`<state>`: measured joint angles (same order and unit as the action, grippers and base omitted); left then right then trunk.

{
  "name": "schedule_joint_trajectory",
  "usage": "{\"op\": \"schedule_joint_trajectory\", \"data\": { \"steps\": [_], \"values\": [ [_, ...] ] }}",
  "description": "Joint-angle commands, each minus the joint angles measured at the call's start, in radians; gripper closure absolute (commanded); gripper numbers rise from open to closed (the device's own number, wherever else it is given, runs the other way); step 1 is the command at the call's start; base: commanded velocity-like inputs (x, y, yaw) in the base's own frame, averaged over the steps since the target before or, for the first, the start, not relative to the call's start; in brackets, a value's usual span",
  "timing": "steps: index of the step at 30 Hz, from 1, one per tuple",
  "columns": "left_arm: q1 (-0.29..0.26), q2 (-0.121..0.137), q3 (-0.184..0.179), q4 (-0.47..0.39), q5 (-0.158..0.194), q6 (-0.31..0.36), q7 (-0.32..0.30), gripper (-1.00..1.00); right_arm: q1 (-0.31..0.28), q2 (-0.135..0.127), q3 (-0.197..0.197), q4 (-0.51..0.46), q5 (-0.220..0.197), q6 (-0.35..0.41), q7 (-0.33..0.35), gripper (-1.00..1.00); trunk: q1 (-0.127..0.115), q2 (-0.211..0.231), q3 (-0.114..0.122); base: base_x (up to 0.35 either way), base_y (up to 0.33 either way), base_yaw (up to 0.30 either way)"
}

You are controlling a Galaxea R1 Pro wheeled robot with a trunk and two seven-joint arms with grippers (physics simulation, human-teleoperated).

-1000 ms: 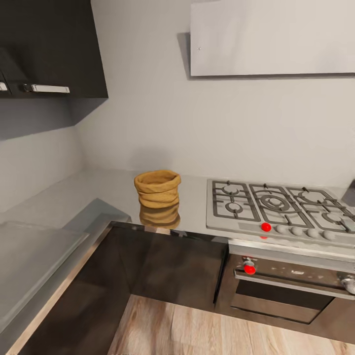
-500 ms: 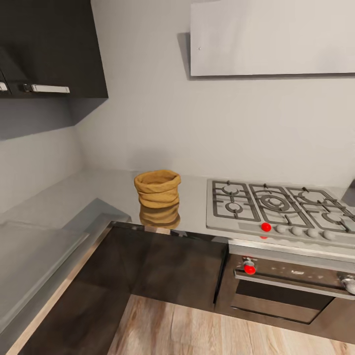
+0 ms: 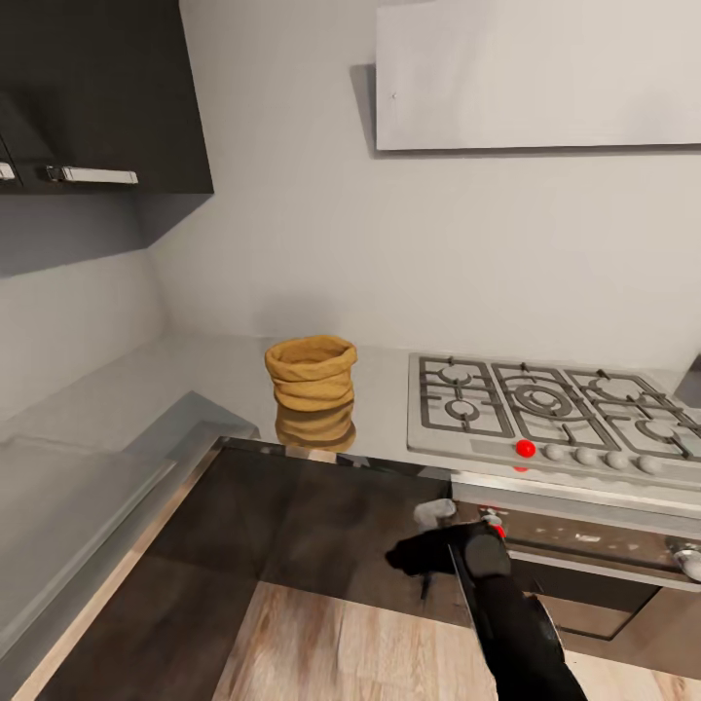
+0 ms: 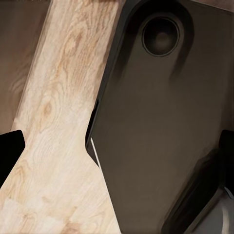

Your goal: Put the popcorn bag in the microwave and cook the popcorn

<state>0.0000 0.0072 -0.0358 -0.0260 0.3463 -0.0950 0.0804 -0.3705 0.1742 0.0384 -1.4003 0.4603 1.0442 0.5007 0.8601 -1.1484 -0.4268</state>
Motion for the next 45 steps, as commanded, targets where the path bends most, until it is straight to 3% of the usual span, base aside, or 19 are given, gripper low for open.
{"op": "schedule_joint_trajectory", "data": {
  "steps": [1, 4, 5, 13, 19, 22, 24, 27, 29, 36, 45],
  "values": [
    [0.0, -0.001, -0.004, -0.001, 0.005, -0.002, 0.002, -1.0, -0.048, 0.0, 0.001, -0.003, 0.012, 0.003, 0.04, -1.0, 0.0, -0.001, -0.001, 0.0, 0.0, 0.0],
    [0.0, -0.001, -0.003, -0.002, 0.004, -0.002, 0.002, -1.0, -0.146, 0.0, 0.001, -0.004, 0.012, 0.003, 0.064, -1.0, 0.0, -0.001, -0.001, 0.0, 0.0, 0.0],
    [0.0, 0.0, -0.003, -0.002, 0.004, -0.002, 0.002, -1.0, -0.207, 0.0, 0.0, -0.004, 0.013, 0.003, 0.069, -1.0, 0.0, -0.001, -0.001, 0.0, 0.0, 0.0],
    [0.0, 0.0, -0.003, -0.002, 0.004, -0.002, 0.003, -1.0, -0.389, 0.0, 0.0, 0.0, 0.018, 0.003, 0.069, -1.0, 0.0, -0.001, -0.001, 0.0, 0.0, 0.0],
    [0.0, 0.001, -0.005, -0.002, 0.005, -0.002, 0.002, -1.0, -0.564, 0.0, -0.012, 0.048, 0.023, 0.003, 0.048, -1.0, 0.0, -0.001, -0.001, 0.0, 0.0, 0.0],
    [0.0, 0.002, -0.007, -0.002, 0.005, -0.002, 0.002, -1.0, -0.653, 0.0, -0.071, 0.191, 0.023, 0.003, 0.021, -1.0, 0.0, -0.001, -0.001, 0.0, 0.0, 0.0],
    [0.0, 0.002, -0.008, -0.002, 0.005, -0.002, 0.002, -1.0, -0.721, 0.0, -0.146, 0.323, 0.024, 0.003, -0.039, -1.0, 0.0, -0.001, -0.001, 0.0, 0.0, 0.0],
    [0.0, 0.003, -0.009, -0.002, 0.005, -0.001, 0.001, -1.0, -0.757, 0.0, -0.175, 0.385, 0.024, 0.003, -0.197, -1.0, 0.0, -0.001, -0.001, 0.0, 0.0, 0.0],
    [0.0, 0.003, -0.008, -0.002, 0.005, 0.0, 0.001, -1.0, -0.762, 0.0, -0.179, 0.388, 0.021, 0.003, -0.257, -1.0, 0.0, -0.001, -0.001, 0.0, 0.0, 0.0],
    [0.0, 0.004, -0.008, -0.002, 0.006, -0.001, 0.001, -1.0, -0.765, 0.0, -0.183, 0.291, 0.018, 0.003, -0.289, -1.0, 0.0, -0.001, -0.001, 0.0, 0.0, 0.0],
    [0.0, 0.005, -0.001, -0.001, 0.01, -0.002, 0.002, -1.0, -0.765, 0.0, -0.185, 0.278, 0.017, 0.003, -0.285, -1.0, 0.0, -0.001, -0.001, 0.0, 0.0, 0.0]
  ]
}}
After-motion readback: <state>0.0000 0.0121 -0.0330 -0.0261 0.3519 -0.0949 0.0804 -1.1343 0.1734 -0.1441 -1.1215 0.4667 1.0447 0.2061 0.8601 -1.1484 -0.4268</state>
